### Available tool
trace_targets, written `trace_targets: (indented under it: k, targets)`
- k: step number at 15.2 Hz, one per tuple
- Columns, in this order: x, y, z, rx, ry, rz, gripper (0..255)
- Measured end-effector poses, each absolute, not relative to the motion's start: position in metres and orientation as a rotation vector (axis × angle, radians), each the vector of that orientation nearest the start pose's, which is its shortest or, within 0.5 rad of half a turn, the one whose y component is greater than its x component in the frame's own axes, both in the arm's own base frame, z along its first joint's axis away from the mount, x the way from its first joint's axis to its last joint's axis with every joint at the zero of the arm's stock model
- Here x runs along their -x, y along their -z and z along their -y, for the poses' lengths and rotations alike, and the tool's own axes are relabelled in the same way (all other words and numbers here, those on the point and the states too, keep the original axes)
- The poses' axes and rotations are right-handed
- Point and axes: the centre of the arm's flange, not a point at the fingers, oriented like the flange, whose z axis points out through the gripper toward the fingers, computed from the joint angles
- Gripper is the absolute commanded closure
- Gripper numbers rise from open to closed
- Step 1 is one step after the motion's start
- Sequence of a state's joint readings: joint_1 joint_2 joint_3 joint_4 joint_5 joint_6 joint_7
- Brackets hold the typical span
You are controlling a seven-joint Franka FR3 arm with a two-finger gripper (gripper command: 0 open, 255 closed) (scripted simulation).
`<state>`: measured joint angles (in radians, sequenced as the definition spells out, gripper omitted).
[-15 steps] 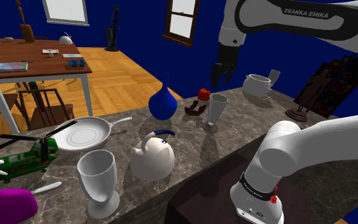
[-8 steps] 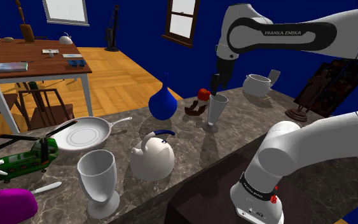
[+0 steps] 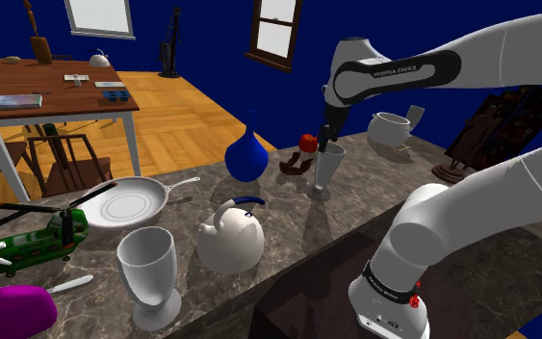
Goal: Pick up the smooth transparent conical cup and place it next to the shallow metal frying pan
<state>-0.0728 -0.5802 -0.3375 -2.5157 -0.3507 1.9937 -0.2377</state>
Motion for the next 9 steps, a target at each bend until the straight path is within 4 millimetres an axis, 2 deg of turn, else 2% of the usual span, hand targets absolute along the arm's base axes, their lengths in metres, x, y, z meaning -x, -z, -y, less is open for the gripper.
trace_targets:
  k: [3, 9]
  targets:
    - [-0.348, -0.451, 0.191, 3.294, 0.007, 0.047, 0]
    - [-0.35, -0.42, 0.198, 3.295, 0.008, 0.051, 0]
